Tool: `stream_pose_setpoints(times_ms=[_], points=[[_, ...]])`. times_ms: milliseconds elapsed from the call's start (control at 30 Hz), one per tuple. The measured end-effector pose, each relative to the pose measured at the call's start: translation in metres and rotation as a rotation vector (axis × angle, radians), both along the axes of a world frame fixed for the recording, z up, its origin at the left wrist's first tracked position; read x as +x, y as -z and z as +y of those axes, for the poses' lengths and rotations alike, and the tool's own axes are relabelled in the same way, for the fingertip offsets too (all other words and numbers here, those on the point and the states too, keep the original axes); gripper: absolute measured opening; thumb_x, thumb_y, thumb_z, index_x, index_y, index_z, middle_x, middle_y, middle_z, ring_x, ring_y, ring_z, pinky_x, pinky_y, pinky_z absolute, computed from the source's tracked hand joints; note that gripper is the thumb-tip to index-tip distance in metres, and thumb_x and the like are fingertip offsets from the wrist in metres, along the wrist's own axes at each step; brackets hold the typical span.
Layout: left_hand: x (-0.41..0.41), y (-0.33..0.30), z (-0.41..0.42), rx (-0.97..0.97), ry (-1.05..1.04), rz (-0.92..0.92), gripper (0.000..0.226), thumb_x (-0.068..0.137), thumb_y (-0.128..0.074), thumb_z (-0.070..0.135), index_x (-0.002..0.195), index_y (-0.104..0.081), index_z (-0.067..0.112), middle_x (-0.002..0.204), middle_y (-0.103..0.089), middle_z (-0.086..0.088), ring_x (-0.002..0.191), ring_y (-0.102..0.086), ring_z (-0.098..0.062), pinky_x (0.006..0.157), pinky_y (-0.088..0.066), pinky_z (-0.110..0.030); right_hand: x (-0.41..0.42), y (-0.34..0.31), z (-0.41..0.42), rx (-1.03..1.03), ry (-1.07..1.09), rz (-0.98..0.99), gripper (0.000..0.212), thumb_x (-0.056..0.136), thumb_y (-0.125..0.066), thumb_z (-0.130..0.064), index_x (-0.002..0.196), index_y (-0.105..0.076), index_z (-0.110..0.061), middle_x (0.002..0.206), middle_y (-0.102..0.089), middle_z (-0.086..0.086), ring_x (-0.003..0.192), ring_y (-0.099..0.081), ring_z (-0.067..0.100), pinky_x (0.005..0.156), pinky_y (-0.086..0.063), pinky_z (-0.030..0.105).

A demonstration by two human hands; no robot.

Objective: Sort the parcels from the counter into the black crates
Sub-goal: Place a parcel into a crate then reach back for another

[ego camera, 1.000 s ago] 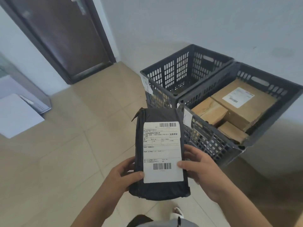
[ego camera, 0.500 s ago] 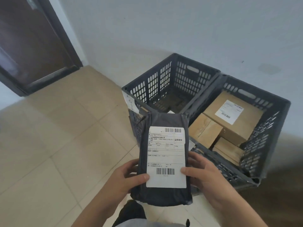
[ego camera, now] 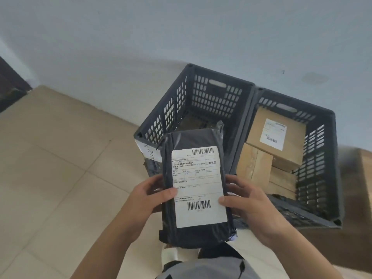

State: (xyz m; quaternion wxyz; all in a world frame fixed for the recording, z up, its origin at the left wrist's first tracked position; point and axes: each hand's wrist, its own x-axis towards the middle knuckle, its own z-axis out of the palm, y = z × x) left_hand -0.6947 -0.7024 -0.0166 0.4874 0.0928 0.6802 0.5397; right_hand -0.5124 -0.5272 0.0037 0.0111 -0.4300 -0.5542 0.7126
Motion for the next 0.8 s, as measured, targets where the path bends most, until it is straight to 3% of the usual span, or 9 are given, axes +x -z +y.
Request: stream_pose_setpoints(times_ms=[133, 233, 333, 433, 500, 600, 800], points=[[-0.039, 0.000, 0.033, -0.024, -0.026, 0.052, 0.030, 0.093, -0.069, 0.009, 0.121, -0.070, 0.019, 0.112, -0.079, 0.001, 0.101, -0.076, -0.023, 0.087, -0.058, -0.046, -0.029, 0.006, 0.031, 0.011, 0.067, 0.048, 0.033, 0.095, -0.068, -0.013, 0.126, -0.066, -0.024, 0.118, -0.076, -0.004, 0.112, -0.072, 0.020, 0.104, -0.054, 0.047], [-0.072, -0.005, 0.061, -0.037, -0.124, 0.108, 0.024, 0.095, -0.065, 0.009, 0.117, -0.072, 0.018, 0.109, -0.079, 0.001, 0.098, -0.076, -0.021, 0.079, -0.055, -0.041, -0.056, 0.015, 0.078, 0.202, 0.237, 0.028, 0.034, 0.097, -0.067, -0.034, 0.131, -0.064, -0.034, 0.132, -0.067, -0.012, 0.127, -0.060, 0.015, 0.111, -0.047, 0.044], [-0.112, -0.012, 0.093, -0.045, -0.170, 0.176, 0.026, 0.095, -0.065, 0.014, 0.120, -0.070, 0.017, 0.113, -0.078, -0.002, 0.099, -0.074, -0.020, 0.072, -0.055, -0.036, -0.082, 0.036, 0.129, 0.400, 0.395, -0.070, 0.055, 0.098, -0.065, -0.039, 0.150, -0.045, -0.035, 0.156, -0.045, -0.010, 0.143, -0.042, 0.016, 0.116, -0.038, 0.045], [-0.151, -0.008, 0.129, -0.079, -0.157, 0.244, 0.032, 0.094, -0.069, 0.014, 0.126, -0.067, 0.015, 0.111, -0.078, -0.003, 0.090, -0.077, -0.017, 0.059, -0.058, -0.028, -0.112, 0.080, 0.163, 0.517, 0.332, -0.305, 0.079, 0.098, -0.062, -0.042, 0.162, -0.018, -0.031, 0.170, -0.020, -0.001, 0.157, -0.017, 0.027, 0.125, -0.021, 0.059], [-0.173, 0.003, 0.158, -0.115, -0.133, 0.249, 0.037, 0.092, -0.073, 0.014, 0.128, -0.065, 0.015, 0.110, -0.079, -0.002, 0.092, -0.077, -0.018, 0.065, -0.060, -0.030, -0.130, 0.109, 0.168, 0.552, 0.252, -0.494, 0.088, 0.099, -0.059, -0.046, 0.164, -0.004, -0.024, 0.173, -0.007, 0.006, 0.159, -0.002, 0.031, 0.127, -0.010, 0.058], [-0.197, 0.032, 0.201, -0.192, -0.060, 0.247, 0.043, 0.087, -0.079, 0.017, 0.127, -0.065, 0.017, 0.113, -0.077, -0.003, 0.102, -0.075, -0.026, 0.083, -0.061, -0.043, -0.144, 0.125, 0.168, 0.636, 0.199, -0.633, 0.091, 0.100, -0.052, -0.054, 0.164, 0.004, -0.019, 0.172, -0.001, 0.012, 0.159, -0.001, 0.033, 0.126, -0.011, 0.056], [-0.198, 0.105, 0.275, -0.388, 0.326, 0.165, 0.038, 0.090, -0.077, 0.025, 0.125, -0.066, 0.019, 0.118, -0.074, 0.001, 0.105, -0.069, -0.018, 0.081, -0.056, -0.037, -0.147, 0.132, 0.172, 0.650, 0.245, -0.650, 0.078, 0.104, -0.040, -0.055, 0.163, 0.001, -0.026, 0.173, -0.003, 0.005, 0.160, -0.005, 0.030, 0.127, -0.015, 0.057]])
